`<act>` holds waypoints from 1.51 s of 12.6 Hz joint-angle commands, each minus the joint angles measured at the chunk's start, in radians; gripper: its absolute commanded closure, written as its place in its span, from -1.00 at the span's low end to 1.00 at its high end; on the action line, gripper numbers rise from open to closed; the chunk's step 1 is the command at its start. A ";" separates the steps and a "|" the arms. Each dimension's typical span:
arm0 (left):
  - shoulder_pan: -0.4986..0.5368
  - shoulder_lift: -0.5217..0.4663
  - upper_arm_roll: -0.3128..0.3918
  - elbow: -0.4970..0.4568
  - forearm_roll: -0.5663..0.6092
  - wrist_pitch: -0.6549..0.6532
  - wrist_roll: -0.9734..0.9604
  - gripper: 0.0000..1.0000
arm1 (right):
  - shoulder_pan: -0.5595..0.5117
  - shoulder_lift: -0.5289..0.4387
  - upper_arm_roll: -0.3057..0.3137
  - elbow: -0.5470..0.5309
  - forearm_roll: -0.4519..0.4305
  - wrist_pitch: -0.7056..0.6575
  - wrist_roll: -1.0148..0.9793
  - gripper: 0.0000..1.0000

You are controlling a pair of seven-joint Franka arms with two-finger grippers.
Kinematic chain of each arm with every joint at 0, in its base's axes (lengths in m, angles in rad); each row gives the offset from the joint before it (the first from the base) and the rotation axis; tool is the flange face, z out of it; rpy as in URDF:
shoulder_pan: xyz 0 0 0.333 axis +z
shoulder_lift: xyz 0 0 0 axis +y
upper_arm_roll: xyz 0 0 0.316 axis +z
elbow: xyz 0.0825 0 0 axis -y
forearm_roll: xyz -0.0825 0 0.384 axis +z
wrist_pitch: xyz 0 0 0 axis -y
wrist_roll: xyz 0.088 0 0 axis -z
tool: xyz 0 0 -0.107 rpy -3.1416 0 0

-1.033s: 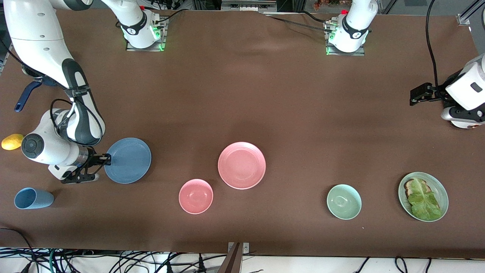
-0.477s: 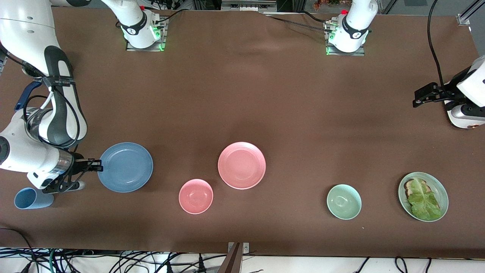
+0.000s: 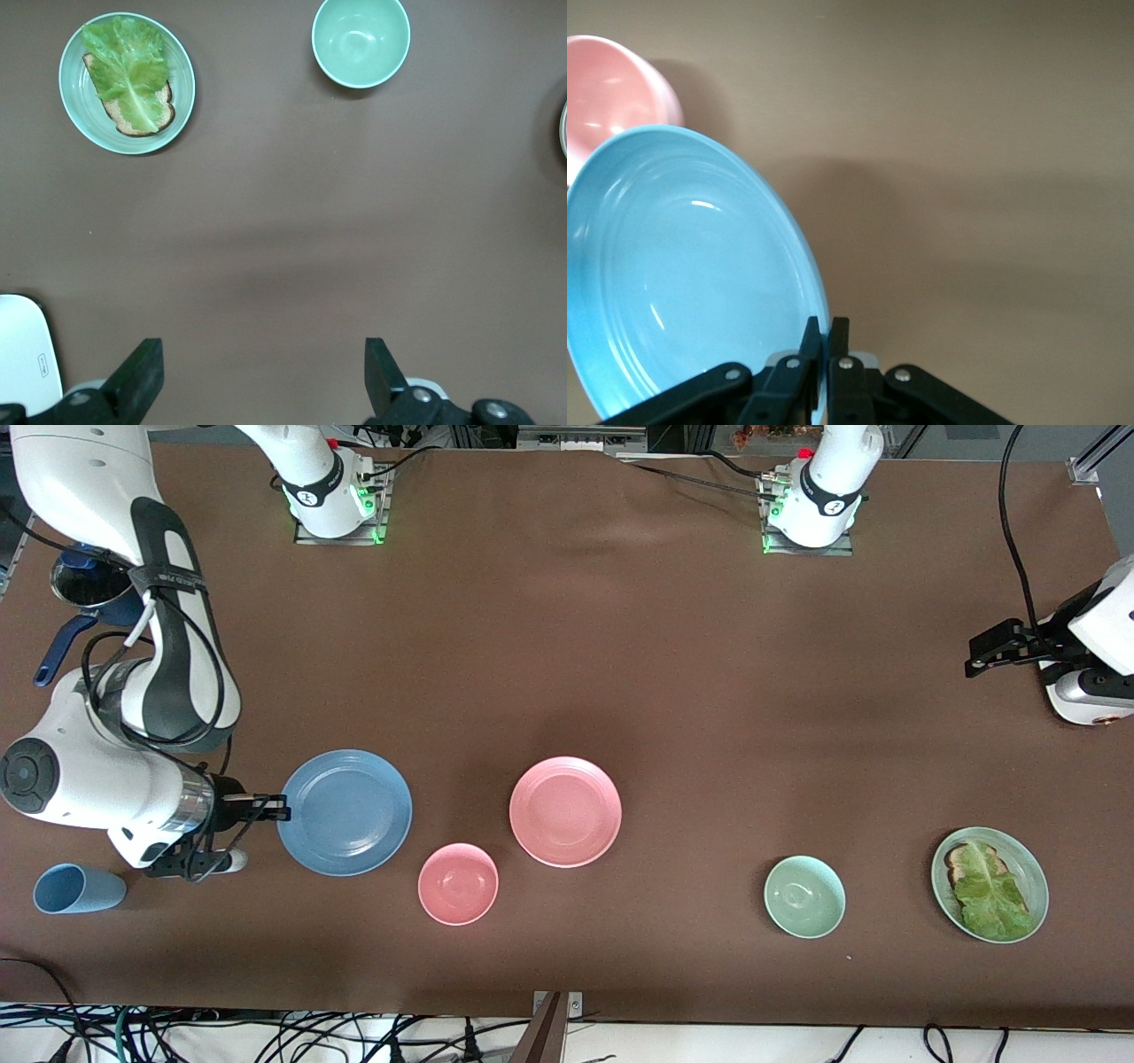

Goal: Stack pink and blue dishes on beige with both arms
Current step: 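Lift the blue bowl with the right gripper over the pink bowl, then lower the blue bowl into the pink bowl with the right gripper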

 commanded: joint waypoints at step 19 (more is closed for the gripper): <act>0.002 0.007 0.000 0.026 -0.020 0.007 0.026 -1.00 | 0.440 0.185 -0.008 0.053 -0.047 0.363 0.741 1.00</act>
